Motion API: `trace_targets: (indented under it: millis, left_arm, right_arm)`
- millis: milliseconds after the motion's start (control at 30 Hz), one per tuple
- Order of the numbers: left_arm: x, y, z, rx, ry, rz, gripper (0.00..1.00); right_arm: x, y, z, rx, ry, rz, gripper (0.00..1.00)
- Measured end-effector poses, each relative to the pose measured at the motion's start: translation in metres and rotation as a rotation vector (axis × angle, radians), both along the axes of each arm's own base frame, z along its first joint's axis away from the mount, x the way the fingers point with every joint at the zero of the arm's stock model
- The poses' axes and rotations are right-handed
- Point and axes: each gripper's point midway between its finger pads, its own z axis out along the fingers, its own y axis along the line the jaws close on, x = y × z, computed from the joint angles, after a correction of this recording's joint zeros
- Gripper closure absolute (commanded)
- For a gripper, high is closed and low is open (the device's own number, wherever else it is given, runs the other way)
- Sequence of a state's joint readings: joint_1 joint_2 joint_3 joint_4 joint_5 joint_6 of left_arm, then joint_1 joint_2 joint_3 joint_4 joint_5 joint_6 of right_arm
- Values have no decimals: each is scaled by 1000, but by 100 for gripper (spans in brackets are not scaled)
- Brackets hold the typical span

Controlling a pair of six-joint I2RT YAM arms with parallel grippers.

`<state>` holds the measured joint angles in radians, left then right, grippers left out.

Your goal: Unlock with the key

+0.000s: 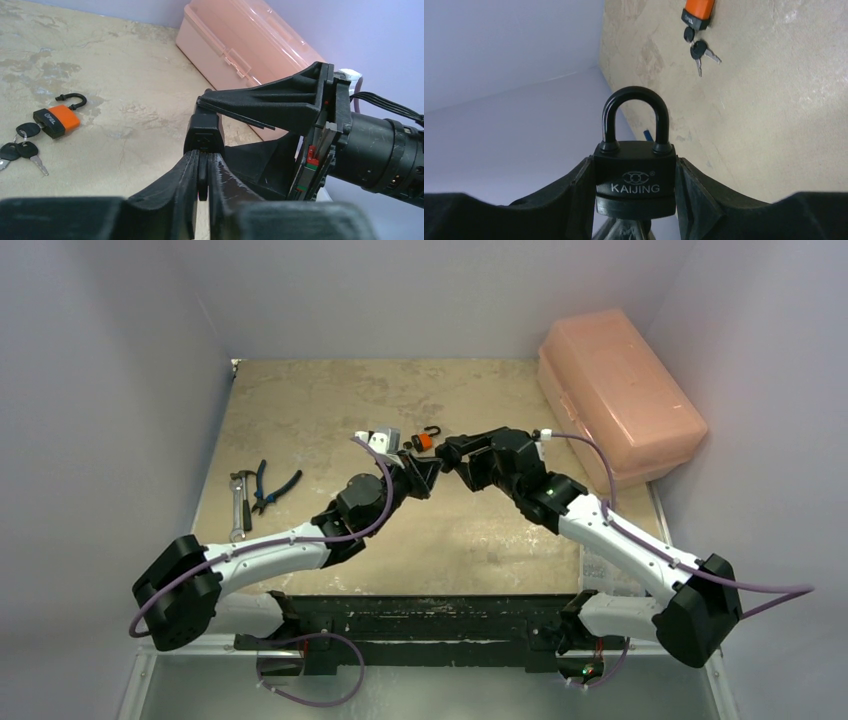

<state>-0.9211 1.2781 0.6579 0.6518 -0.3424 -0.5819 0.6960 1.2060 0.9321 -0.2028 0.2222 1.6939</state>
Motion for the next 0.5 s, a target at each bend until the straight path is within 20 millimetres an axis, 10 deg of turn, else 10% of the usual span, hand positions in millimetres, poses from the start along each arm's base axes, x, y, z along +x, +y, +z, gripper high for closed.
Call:
trace_targets:
  millis: [133, 500]
  left_arm:
    - [-8, -1, 3, 7, 4, -45, 40]
    - [-38, 11, 17, 80, 5, -154, 43]
  right_arm:
    - [-7, 3, 1, -7, 0, 17, 100]
    - [-38, 3, 22, -38, -13, 79, 100]
